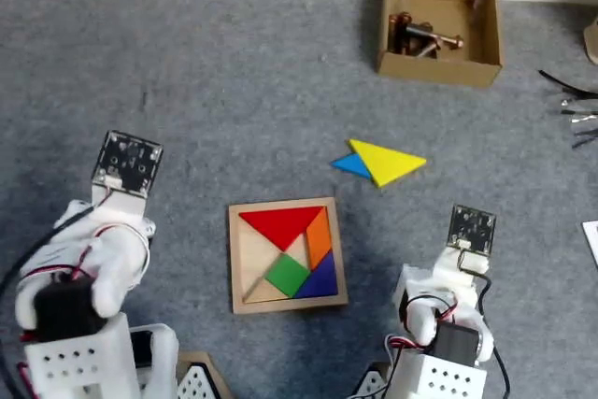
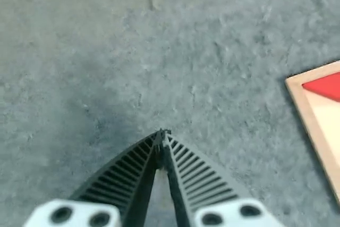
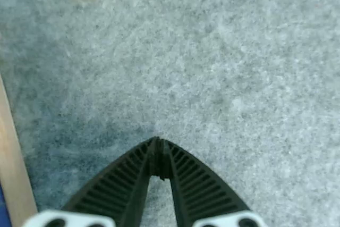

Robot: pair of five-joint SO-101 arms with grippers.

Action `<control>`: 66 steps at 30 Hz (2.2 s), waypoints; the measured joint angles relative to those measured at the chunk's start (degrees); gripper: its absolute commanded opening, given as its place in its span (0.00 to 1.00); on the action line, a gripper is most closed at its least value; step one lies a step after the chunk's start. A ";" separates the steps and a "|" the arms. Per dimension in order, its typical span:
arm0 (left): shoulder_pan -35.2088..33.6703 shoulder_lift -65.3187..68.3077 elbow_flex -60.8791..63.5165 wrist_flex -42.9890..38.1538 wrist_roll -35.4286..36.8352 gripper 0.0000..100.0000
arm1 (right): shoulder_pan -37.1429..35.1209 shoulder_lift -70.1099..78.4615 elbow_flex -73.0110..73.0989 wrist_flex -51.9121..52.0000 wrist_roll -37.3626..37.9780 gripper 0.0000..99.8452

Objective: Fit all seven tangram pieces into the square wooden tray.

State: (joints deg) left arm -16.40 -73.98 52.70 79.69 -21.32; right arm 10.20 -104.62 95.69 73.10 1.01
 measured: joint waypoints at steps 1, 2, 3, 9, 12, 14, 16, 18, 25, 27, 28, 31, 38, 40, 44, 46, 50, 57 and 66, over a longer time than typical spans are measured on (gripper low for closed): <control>0.00 -0.97 2.11 -1.05 0.00 0.01 | 0.00 0.00 0.00 0.00 0.00 0.00; 0.00 -1.85 4.04 -1.93 0.00 0.01 | 0.00 0.00 0.00 0.00 0.00 0.00; 0.00 -2.81 5.71 -2.73 0.00 0.01 | 0.00 0.00 0.00 0.00 0.00 0.00; 0.00 -8.09 13.54 -4.92 0.00 0.01 | 0.00 0.00 0.00 -4.31 2.99 0.01; 0.00 -12.40 16.09 -4.92 0.00 0.01 | 0.00 0.00 0.00 -9.49 10.99 0.01; 0.00 -16.18 17.58 -4.84 0.00 0.00 | 0.70 0.00 0.00 -11.43 15.47 0.01; 0.00 -20.04 18.55 -3.43 0.00 0.00 | 1.58 0.00 0.00 -12.66 17.93 0.01; 0.00 -24.88 18.81 -1.67 0.00 0.00 | 2.73 0.00 0.00 -13.19 18.90 0.01; 0.88 -30.33 21.89 0.44 1.32 0.00 | 3.43 0.00 -0.09 -8.26 23.56 0.07; 2.55 -30.33 22.68 0.44 4.66 0.00 | 3.43 0.00 -1.05 -6.07 25.05 0.07; 3.78 -30.33 22.77 0.44 6.07 0.00 | 3.43 0.00 -1.76 -5.27 25.67 0.07; 8.53 -30.33 23.03 0.44 9.32 0.00 | 3.43 0.00 -3.60 -3.96 27.52 0.07; 16.79 -30.33 24.53 0.44 14.15 0.00 | 3.43 -0.09 -7.47 -0.44 28.31 0.08; 16.53 -30.33 26.29 0.44 14.42 0.00 | 3.43 -0.18 -9.41 0.53 28.92 0.08; 11.78 -30.24 28.92 0.44 14.42 0.00 | 1.05 -0.35 -13.80 6.15 32.35 0.08; 10.11 -30.33 29.80 0.44 14.42 0.00 | -0.79 -0.35 -14.95 6.86 32.62 0.08; 9.67 -30.33 32.35 0.44 14.42 0.00 | -2.11 -0.53 -17.05 6.86 32.62 0.08; 9.67 -30.33 34.81 0.44 14.59 0.00 | -2.29 13.98 -27.69 6.15 32.62 0.08; 9.67 -29.63 43.16 -7.47 17.58 0.00 | -2.81 47.56 -45.19 1.49 32.62 0.08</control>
State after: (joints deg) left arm -6.73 -103.60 95.87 72.22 -3.74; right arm 7.38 -57.05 50.51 74.59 33.63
